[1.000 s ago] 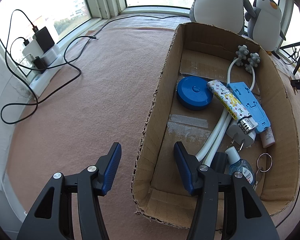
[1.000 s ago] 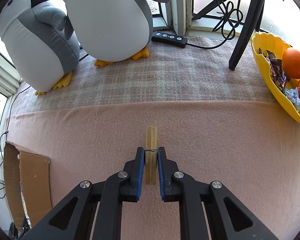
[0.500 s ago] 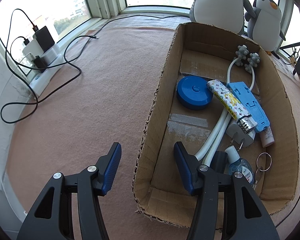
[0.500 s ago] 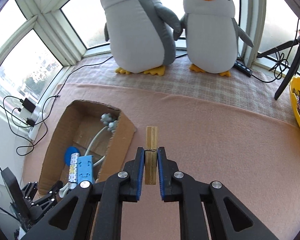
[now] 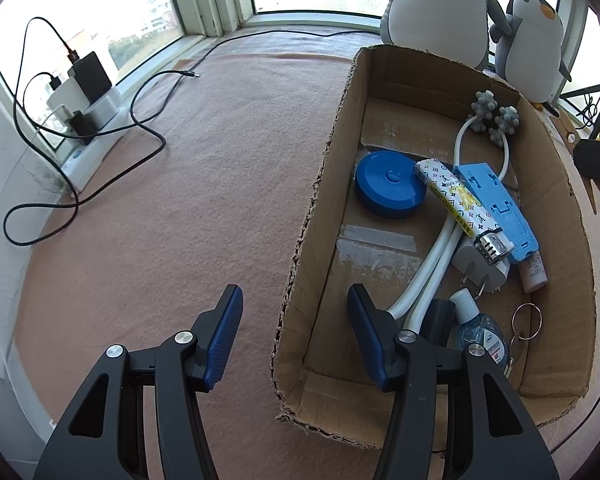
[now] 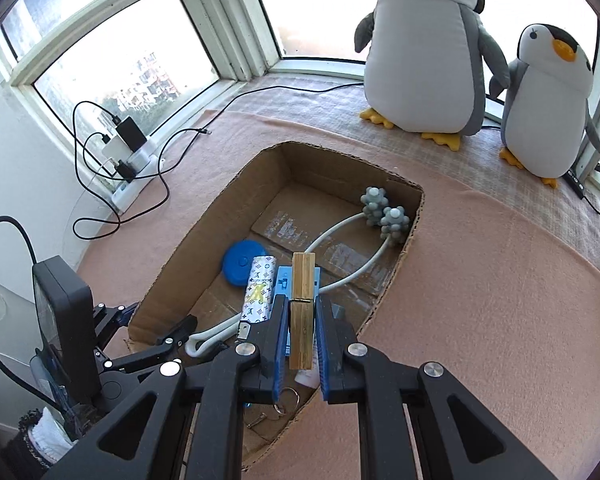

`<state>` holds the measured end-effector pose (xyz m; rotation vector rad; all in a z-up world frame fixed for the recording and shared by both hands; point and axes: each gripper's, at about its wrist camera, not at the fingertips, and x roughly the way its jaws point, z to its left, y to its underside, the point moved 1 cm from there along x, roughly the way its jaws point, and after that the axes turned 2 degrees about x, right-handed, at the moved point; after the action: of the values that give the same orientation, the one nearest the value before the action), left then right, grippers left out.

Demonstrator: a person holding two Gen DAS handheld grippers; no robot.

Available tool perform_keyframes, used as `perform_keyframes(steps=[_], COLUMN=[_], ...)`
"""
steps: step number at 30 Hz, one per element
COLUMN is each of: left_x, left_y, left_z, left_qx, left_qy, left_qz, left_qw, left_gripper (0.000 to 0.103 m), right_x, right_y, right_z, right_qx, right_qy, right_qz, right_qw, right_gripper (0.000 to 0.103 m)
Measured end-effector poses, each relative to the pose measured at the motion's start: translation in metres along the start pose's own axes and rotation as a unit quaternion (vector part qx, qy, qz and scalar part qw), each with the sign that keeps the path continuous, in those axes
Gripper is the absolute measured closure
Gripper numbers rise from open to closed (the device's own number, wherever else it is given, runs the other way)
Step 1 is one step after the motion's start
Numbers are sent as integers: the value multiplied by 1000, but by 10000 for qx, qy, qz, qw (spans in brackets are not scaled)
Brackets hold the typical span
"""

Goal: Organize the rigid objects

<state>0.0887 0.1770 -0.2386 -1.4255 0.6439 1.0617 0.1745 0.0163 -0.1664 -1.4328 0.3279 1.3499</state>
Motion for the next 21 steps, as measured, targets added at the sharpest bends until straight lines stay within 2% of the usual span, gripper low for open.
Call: perform_keyframes(steps=[3, 5, 7, 8, 16, 21], left_x=[-2, -3, -4, -5, -21, -53], left_y=[1, 0, 0, 1, 3, 1], left_z=[0, 1, 2, 2, 0, -3], left_qx=[-7, -20, -23, -24, -9, -2], left_qy=[-5, -4, -10, -13, -5, 45], left_qz=[-9, -14, -22, -26, -128, -426], left_qw=[10000, 10000, 10000, 10000, 9999, 9991], left_gripper=[49, 49, 49, 49, 49, 49], right_x=[2, 3, 3, 2, -11, -30], right_y=[3, 5, 7, 9, 18, 27], right_z=[8, 12, 14, 15, 16, 12], right_qx=[-110, -174, -211, -244, -253, -231], right_qy=[45, 45, 84, 86, 130, 223], right_qz=[1, 35, 11, -7, -100, -263], right_qw=[9999, 9998, 9997, 9997, 9995, 9991], right_gripper=[90, 83, 68, 66, 66, 65])
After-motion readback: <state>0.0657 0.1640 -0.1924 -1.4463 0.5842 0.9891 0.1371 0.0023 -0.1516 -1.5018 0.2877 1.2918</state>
